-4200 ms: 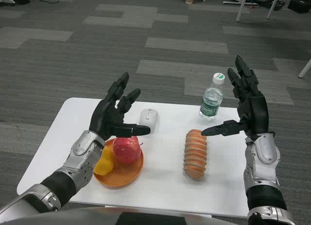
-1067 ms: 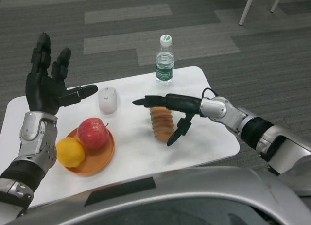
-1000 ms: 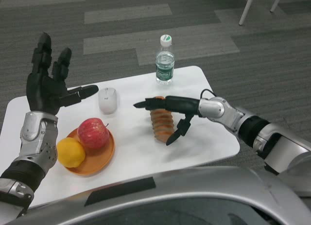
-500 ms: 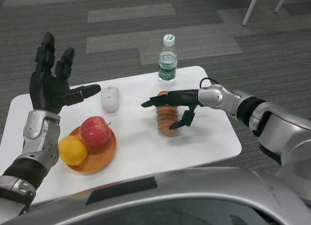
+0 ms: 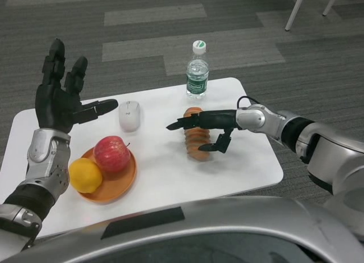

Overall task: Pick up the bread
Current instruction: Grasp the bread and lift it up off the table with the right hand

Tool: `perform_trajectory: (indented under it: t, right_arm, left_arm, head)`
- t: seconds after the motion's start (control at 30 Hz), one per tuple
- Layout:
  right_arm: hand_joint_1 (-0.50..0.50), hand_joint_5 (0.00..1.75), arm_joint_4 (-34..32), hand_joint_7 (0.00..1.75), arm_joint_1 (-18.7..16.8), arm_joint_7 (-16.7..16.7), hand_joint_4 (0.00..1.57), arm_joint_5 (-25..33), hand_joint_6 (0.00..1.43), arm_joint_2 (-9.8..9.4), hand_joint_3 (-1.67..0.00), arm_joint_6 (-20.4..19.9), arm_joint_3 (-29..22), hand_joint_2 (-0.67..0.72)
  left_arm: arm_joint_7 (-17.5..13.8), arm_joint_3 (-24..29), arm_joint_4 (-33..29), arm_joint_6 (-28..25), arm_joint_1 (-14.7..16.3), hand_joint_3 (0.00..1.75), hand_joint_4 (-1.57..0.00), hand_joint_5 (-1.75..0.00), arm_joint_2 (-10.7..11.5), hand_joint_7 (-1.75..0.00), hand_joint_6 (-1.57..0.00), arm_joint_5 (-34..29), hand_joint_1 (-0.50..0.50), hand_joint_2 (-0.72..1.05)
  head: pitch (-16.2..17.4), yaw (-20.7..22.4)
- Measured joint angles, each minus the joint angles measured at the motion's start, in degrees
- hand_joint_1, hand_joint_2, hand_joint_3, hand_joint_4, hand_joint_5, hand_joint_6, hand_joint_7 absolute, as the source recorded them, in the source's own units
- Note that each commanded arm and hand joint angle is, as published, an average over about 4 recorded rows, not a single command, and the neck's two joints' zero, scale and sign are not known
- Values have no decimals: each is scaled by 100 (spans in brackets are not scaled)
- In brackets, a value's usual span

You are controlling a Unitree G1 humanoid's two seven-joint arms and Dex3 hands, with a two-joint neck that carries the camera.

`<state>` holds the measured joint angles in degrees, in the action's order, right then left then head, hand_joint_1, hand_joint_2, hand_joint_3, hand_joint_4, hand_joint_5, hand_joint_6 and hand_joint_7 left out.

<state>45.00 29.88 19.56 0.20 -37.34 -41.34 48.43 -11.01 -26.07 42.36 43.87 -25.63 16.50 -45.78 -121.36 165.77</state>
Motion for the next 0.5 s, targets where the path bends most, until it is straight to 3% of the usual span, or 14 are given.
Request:
perform_trajectory:
  t: [0.17, 0.3, 0.5]
  right_arm:
    - [-50, 48, -636, 7, -326, 3, 0, 159, 0, -130, -129, 53, -109, -48]
    - [-49, 48, -1111, 7, -591, -45, 0, 344, 0, -142, -135, 87, -399, -48]
    - [-50, 48, -1839, 7, -1160, -396, 0, 714, 0, -143, -135, 156, -1093, -48]
  left_arm:
    - [0, 1, 16, 4, -16, 0, 0, -41, -5, 0, 0, -2, 50, 52]
    - [0, 3, 25, 10, -31, 4, 0, -33, -12, 0, 0, -2, 50, 52]
    - [1, 13, 31, 26, -52, 4, 0, -33, -15, 0, 0, -4, 50, 52]
  head:
    - [-14, 35]
    - [-22, 60]
    - [-54, 77]
